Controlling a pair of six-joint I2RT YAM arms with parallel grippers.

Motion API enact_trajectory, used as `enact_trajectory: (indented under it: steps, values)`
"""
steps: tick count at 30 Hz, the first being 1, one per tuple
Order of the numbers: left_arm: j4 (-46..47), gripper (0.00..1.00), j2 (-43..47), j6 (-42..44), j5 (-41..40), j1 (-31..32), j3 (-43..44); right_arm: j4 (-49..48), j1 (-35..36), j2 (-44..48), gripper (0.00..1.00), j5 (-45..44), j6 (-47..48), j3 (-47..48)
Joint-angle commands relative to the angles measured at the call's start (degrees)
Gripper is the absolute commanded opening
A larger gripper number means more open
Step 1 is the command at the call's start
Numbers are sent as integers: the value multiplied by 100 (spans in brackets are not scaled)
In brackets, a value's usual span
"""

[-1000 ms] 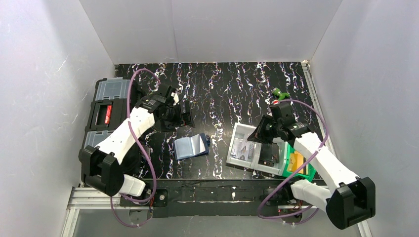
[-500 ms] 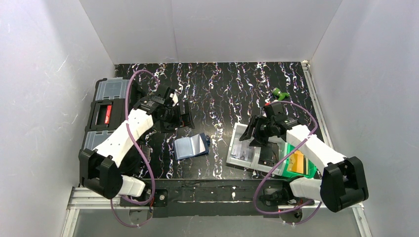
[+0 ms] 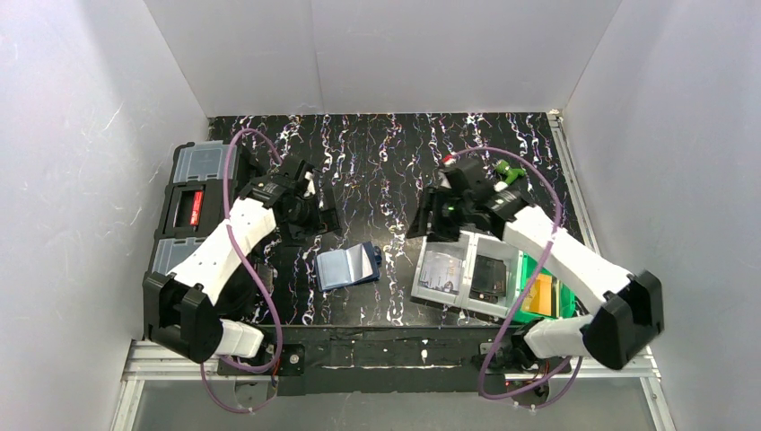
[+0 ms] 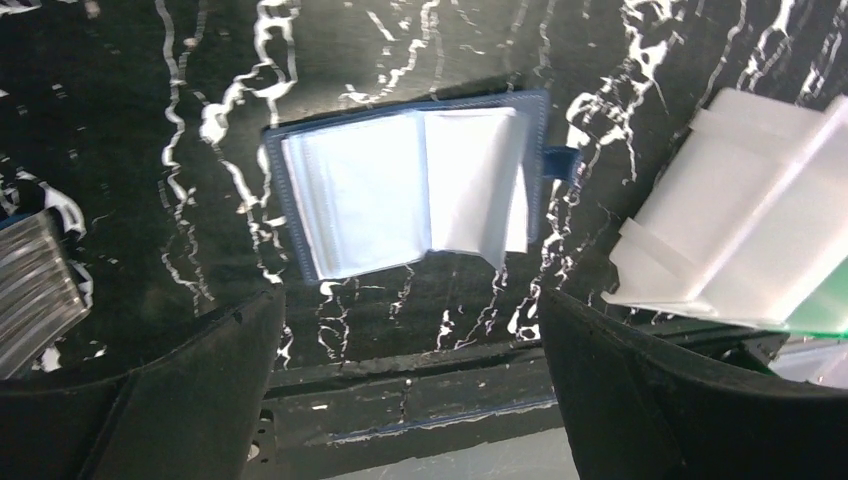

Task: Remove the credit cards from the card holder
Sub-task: Place the credit card in the storage box, then remove the credit card from the card holder.

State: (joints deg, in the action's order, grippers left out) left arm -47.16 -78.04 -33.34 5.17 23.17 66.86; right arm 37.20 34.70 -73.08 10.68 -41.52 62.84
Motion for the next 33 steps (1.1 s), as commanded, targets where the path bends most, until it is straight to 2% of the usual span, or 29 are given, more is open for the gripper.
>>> enact_trajectory:
  steps: [1, 10, 14, 20, 33]
  values:
    - [-458, 98, 386, -131, -436, -353, -83, 34, 870, -940, 61, -221, 7, 780]
    - [-728, 98, 805, 14, -57, -1125, 390, -201, 1983, -2876, 60, -340, 132, 2144]
    - [-561, 98, 879, -225, 363, -1414, 480, 26, 2253, -3775, 60, -638, 228, 2957]
    - [-615, 98, 798, -230, 498, -1527, 820, 682, 2472, -4852, 62, -1485, 368, 4060]
    - [-634, 98, 797, -179, 572, -1605, 812, 704, 2740, -5576, 72, -1620, 506, 4634]
